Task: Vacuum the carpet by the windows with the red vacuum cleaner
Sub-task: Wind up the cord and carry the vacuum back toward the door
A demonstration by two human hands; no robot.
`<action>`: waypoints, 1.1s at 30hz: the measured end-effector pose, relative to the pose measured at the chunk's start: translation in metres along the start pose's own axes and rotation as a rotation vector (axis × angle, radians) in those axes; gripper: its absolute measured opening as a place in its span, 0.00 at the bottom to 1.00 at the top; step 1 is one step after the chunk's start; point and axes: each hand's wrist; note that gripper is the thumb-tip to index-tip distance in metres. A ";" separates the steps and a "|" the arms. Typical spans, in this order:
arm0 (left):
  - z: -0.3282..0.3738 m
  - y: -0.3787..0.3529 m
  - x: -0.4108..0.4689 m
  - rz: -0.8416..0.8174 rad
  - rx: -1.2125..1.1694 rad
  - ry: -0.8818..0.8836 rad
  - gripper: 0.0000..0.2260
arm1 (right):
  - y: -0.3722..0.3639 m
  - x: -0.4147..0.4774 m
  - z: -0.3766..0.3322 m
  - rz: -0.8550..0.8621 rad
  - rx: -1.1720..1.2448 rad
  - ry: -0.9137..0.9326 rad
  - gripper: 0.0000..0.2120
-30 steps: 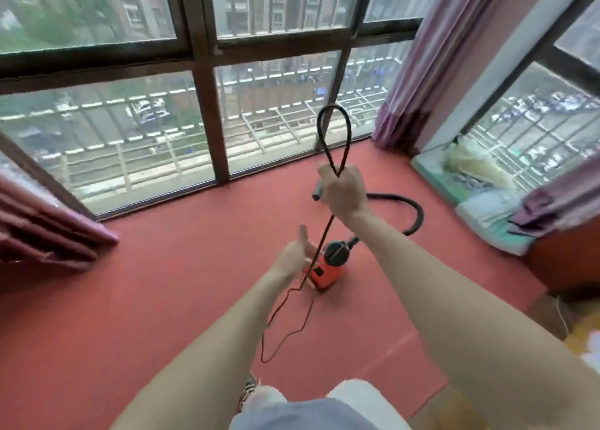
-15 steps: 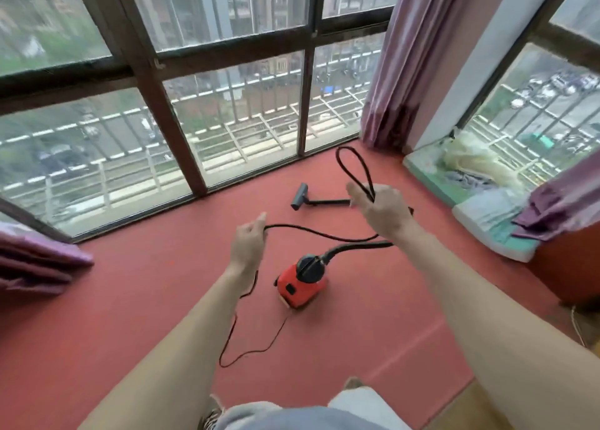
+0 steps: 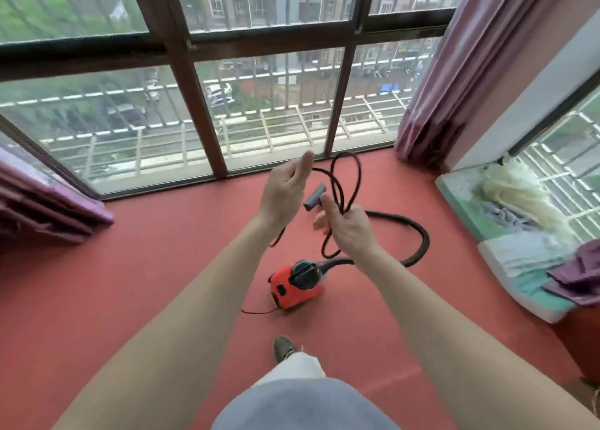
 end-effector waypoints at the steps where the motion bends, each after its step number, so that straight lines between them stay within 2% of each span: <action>1: -0.006 -0.002 0.008 -0.032 -0.071 0.018 0.24 | 0.011 0.008 -0.005 0.002 0.070 0.007 0.28; 3: -0.028 -0.008 0.021 -0.055 -0.150 0.082 0.27 | 0.036 0.022 -0.020 0.013 0.207 0.020 0.31; 6: -0.075 -0.017 0.030 -0.130 -0.104 0.166 0.33 | 0.079 0.047 -0.047 0.196 0.468 0.005 0.26; 8: -0.095 -0.018 0.027 -0.158 0.036 0.231 0.31 | 0.104 0.066 -0.056 0.293 0.612 -0.023 0.25; 10: -0.101 -0.021 0.025 -0.121 0.048 0.270 0.27 | 0.115 0.078 -0.053 0.306 0.581 -0.013 0.23; 13: -0.093 -0.037 0.027 -0.063 0.056 0.218 0.25 | 0.107 0.085 -0.033 0.229 0.328 -0.062 0.24; 15: -0.085 -0.054 0.025 -0.062 0.120 0.176 0.26 | 0.096 0.086 -0.021 0.176 0.260 -0.160 0.23; 17: -0.080 -0.068 0.022 -0.038 0.226 0.180 0.26 | 0.089 0.086 -0.014 0.058 0.175 -0.177 0.20; 19: -0.075 -0.082 0.018 -0.025 0.394 0.227 0.27 | 0.087 0.083 -0.010 -0.063 0.089 -0.083 0.20; 21: -0.066 -0.102 0.013 -0.040 0.528 0.270 0.28 | 0.091 0.081 -0.008 -0.109 0.025 0.047 0.19; 23: -0.064 -0.118 0.009 0.007 0.506 0.330 0.29 | 0.103 0.084 -0.003 -0.081 0.118 0.058 0.24; 26: -0.078 -0.118 -0.009 0.117 0.488 0.463 0.32 | 0.134 0.100 -0.002 -0.199 0.571 -0.086 0.26; 27: -0.087 -0.114 -0.022 0.155 0.482 0.519 0.30 | 0.144 0.106 -0.001 -0.235 0.639 -0.099 0.27; 29: -0.106 -0.108 -0.046 0.286 0.336 0.602 0.27 | 0.161 0.117 0.009 -0.248 0.562 0.000 0.28; 30: -0.113 -0.107 -0.055 0.342 0.267 0.614 0.27 | 0.165 0.120 0.018 -0.243 0.433 0.086 0.28; 33: -0.121 -0.113 -0.058 0.444 0.237 0.565 0.25 | 0.155 0.118 0.049 -0.250 -0.157 0.304 0.23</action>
Point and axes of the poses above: each hand's wrist, its own x-axis towards the middle knuckle, its own y-axis out of the back of the hand, z = x × y, and after that the axes turned 5 degrees about -x, right-handed
